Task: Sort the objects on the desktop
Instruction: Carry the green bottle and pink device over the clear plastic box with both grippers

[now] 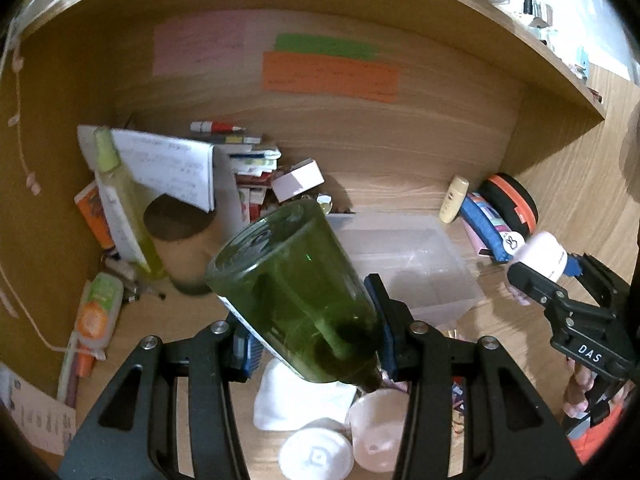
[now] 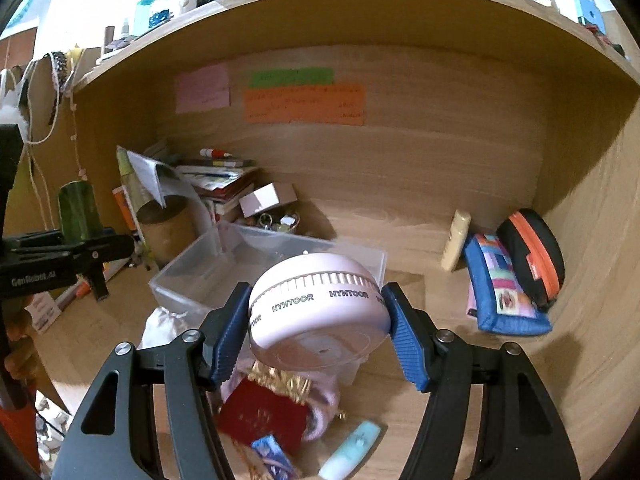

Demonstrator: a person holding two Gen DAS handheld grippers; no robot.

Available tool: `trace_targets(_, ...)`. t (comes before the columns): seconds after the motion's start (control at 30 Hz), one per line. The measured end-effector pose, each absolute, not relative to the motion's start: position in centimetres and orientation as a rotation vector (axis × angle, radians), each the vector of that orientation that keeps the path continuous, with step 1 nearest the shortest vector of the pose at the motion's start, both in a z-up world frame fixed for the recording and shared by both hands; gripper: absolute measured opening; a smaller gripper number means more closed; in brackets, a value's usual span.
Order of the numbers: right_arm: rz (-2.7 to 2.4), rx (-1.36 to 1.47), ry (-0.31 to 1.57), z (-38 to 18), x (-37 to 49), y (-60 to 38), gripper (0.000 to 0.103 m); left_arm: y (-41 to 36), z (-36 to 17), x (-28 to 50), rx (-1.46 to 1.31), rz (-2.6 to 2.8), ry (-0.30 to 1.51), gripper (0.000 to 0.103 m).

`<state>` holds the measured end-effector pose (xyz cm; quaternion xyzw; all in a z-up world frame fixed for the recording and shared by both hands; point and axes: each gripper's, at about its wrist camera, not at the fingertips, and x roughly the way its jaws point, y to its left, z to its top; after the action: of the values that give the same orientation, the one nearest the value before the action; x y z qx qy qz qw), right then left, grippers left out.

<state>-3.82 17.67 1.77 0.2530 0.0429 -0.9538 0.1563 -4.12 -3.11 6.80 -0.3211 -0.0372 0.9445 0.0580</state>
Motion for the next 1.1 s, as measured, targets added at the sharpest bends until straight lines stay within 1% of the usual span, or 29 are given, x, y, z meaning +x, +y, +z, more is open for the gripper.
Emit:
trace_targets(0.17,-2.719,0.726,0.098,2.3,-5.5,17.5,0.062,-2.4,7.1,-6.0,-0.996,2.853,-0.081,0.045)
trace_targets(0.53,-2.708,0.770,0.153,1.6,-9.1,16.2,0.062,-1.6,5.6,-10.7,-1.105,2.815,-0.034,0.045)
trace_targets(0.93,-2.659,0.928,0.174,-1.9,-14.2,15.0,0.062,-0.5,2.6,-14.6,-1.222,2.768,0.030,0.045)
trace_targets(1.1,-2.630,1.004,0.154,-3.7,-15.6,15.1,0.062,0.0,1.3,-15.8,-1.263,2.745,0.048,0.045)
